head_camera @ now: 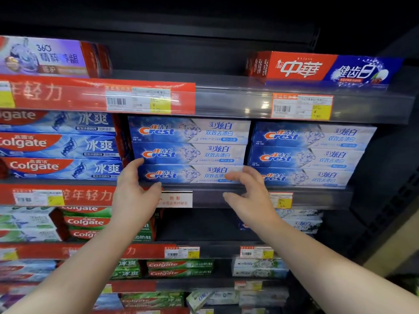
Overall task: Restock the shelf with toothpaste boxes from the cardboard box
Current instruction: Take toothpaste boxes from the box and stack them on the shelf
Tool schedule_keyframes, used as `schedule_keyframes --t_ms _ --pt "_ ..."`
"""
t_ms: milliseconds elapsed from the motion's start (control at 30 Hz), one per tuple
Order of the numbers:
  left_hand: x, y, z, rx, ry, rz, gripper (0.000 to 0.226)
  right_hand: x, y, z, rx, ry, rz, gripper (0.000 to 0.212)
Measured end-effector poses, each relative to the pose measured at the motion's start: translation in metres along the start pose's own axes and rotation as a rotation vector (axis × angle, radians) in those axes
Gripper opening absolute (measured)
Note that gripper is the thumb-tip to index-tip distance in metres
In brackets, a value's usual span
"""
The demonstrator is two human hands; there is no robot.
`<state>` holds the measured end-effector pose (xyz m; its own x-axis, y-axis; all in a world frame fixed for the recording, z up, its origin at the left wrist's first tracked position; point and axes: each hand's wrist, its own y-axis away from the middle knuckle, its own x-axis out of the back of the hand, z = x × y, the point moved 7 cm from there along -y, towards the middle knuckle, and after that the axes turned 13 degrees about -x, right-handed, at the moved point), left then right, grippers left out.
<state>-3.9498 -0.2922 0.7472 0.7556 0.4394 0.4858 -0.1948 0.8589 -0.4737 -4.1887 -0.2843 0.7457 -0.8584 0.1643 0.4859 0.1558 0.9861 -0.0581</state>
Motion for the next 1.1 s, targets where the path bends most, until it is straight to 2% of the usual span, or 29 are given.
schedule_keyframes --t_ms 567,800,1100 --pt "0.003 0.002 0.005 -0.011 0.038 -0.006 0.058 0.002 0.007 -0.003 -0.032 0.020 0.010 0.044" --pt "0.026 -0.007 0.024 -0.109 0.066 0.154 0.057 0.024 0.007 -0.037 0.138 -0.031 0.122 0.036" --pt "0.025 -0.020 0.034 -0.062 0.181 0.146 0.051 0.023 -0.001 -0.051 0.106 -0.067 0.101 0.038"
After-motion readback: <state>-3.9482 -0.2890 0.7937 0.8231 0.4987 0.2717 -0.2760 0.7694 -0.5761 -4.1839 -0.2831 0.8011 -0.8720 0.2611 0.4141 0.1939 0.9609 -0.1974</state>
